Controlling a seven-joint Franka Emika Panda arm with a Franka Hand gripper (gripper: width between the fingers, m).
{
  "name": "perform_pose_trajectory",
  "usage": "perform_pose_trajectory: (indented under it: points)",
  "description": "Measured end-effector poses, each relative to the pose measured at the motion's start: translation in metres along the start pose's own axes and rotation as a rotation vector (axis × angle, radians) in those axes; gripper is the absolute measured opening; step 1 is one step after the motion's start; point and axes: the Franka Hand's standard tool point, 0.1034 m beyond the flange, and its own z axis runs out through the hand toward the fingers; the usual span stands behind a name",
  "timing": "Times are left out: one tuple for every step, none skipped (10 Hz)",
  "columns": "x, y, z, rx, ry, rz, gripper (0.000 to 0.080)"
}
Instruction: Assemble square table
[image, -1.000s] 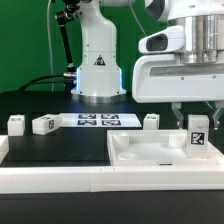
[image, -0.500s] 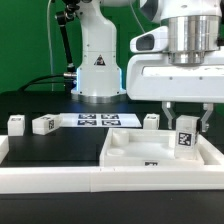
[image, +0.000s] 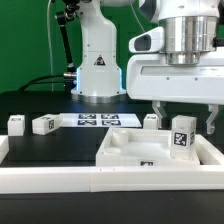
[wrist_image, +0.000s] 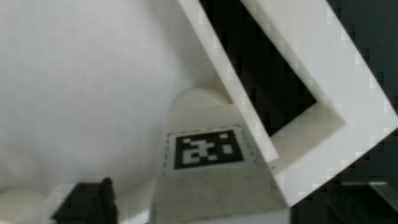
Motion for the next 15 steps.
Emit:
perform_pose_trajectory:
  points:
    - [-0.004, 0.002, -0.009, 0.005, 0.0, -0.048, 0.0615]
    - [-0.007, 0.005, -0.017, 0.009, 0.001, -0.106, 0.0643]
    - [-0.01, 0.006, -0.022, 0.012, 0.002, -0.156, 0.0648]
    - [-0.01, 0.005, -0.025, 0.016, 0.003, -0.186, 0.0648]
    - [-0.009, 0.004, -0.028, 0.019, 0.004, -0.187, 0.0649]
    - [-0.01, 0.005, -0.027, 0.018, 0.004, -0.187, 0.0649]
    - [-0.01, 0.005, -0.026, 0.017, 0.003, -0.187, 0.0649]
    - [-0.01, 0.005, -0.026, 0.016, 0.003, -0.187, 0.0649]
    - [-0.01, 0.005, -0.026, 0.016, 0.003, -0.187, 0.0649]
    - [-0.01, 0.005, -0.026, 0.018, 0.005, -0.195, 0.0649]
    - [-0.013, 0.009, -0.026, 0.019, 0.008, -0.235, 0.0649]
    - [-0.016, 0.015, -0.029, 0.017, 0.006, -0.276, 0.0649]
    - [-0.018, 0.024, -0.033, 0.016, 0.005, -0.319, 0.0649]
    - [-0.019, 0.036, -0.035, 0.013, 0.002, -0.35, 0.0649]
    - [-0.018, 0.047, -0.035, 0.012, 0.006, -0.357, 0.0649]
